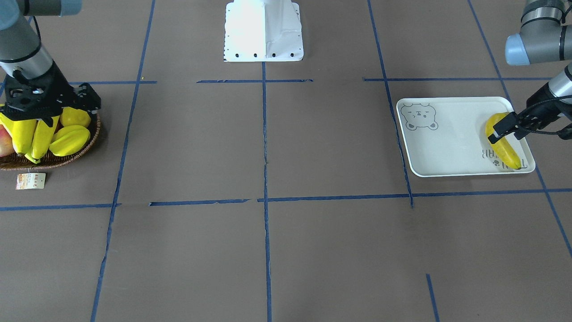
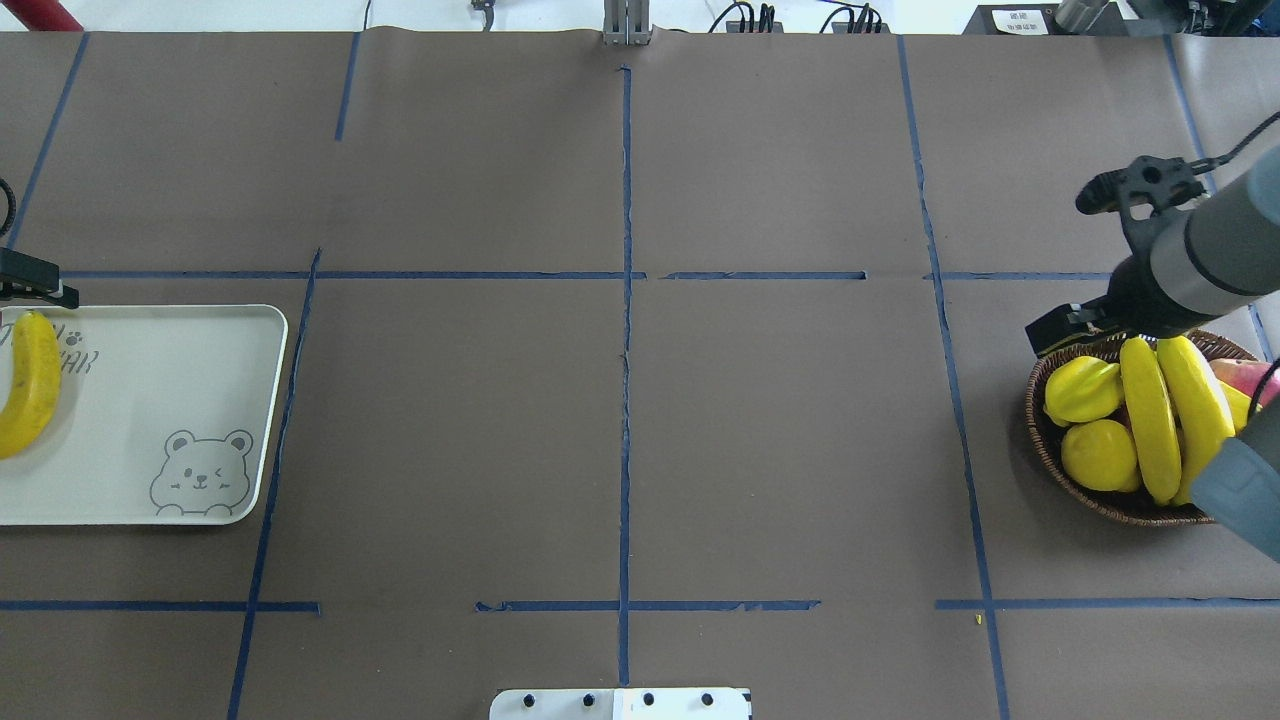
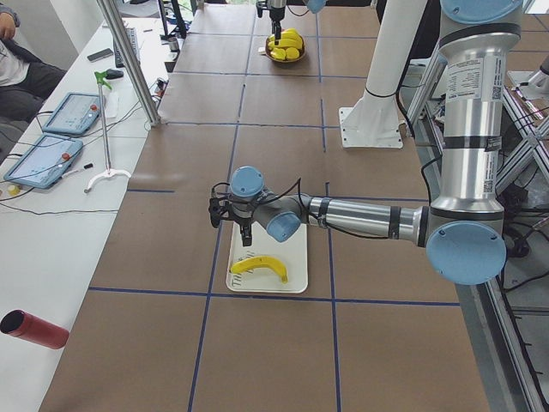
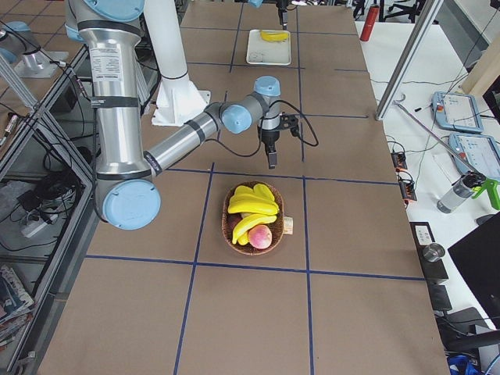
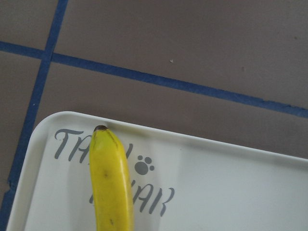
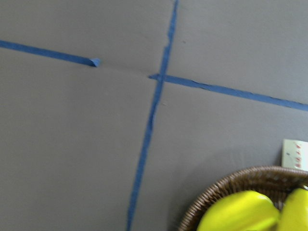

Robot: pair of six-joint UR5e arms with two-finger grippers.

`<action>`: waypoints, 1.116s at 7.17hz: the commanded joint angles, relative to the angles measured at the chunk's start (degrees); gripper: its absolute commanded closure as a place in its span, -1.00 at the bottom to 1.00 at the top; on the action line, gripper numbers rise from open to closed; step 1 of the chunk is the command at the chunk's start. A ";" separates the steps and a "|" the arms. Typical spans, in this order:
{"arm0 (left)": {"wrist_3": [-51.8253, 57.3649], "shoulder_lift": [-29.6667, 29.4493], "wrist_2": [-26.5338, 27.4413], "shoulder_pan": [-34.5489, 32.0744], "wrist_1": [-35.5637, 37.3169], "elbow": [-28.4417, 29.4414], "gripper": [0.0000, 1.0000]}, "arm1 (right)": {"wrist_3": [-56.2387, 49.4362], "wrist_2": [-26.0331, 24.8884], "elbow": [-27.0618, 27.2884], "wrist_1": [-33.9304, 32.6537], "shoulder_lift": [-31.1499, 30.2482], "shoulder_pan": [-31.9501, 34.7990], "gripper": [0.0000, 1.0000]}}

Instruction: Transfer all bananas from basket to plate

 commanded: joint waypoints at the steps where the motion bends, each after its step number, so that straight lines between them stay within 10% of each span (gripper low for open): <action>1: -0.10 -0.23 -0.19 -0.06 -0.01 -0.10 -1.00 | 0.13 0.16 -0.21 9.07 -11.55 3.07 -0.95; 8: -0.01 -0.06 -0.28 -0.06 -0.10 -0.45 -1.00 | 1.71 0.69 -5.94 15.64 -12.46 3.08 -0.55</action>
